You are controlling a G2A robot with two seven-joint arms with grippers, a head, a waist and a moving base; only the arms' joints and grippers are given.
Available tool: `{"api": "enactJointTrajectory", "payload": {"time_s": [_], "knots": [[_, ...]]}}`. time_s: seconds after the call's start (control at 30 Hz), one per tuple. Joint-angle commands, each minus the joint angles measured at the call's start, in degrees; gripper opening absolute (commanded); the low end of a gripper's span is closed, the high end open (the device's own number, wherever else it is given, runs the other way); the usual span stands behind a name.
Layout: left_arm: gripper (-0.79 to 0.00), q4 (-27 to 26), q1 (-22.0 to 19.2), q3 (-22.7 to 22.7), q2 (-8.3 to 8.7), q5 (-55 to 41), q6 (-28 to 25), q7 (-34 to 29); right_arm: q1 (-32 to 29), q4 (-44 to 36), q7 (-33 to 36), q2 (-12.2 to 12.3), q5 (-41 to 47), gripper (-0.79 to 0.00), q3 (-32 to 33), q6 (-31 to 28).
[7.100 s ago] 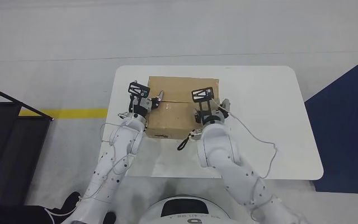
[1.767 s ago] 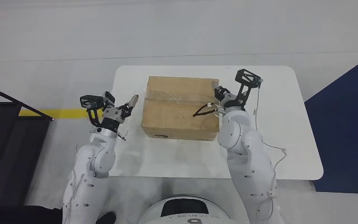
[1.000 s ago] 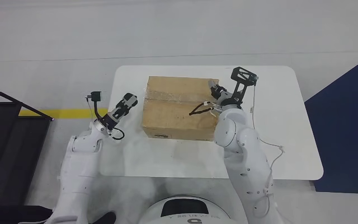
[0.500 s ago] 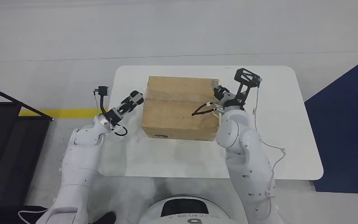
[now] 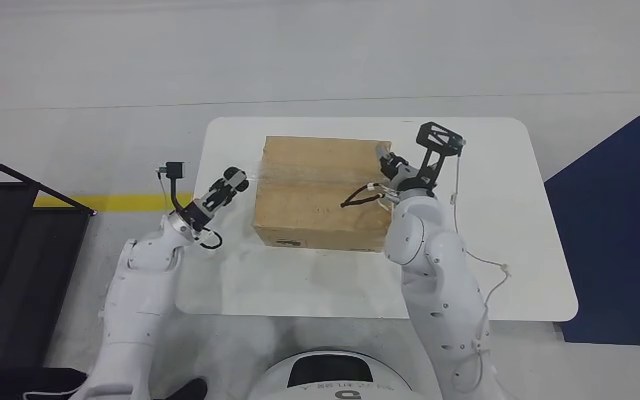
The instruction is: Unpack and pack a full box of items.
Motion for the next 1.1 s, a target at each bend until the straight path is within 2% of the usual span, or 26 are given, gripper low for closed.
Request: {"api": "enactJointTrajectory", "payload": {"time_s": [0.0,0.57,1.07], "knots": [[-0.785,-0.56,0.53,-0.12,0.15,0.12,0.35,0.75,0.06,0.13,-0.12,-0.05,0.04,0.0,-0.04,-0.01],[-0.785,0.5,-0.17,1.93,0.89,1.36,2.07,3.1,0.1,-0.31,-1.98,-0.3,1.69,0.0,0.25,1.13],[-0.785,3.16,-1.01,3.69,1.49,-0.68,1.51,2.59,-0.78,-2.2,0.39,-0.66,20.0,0.0,4.71,-1.56]]}}
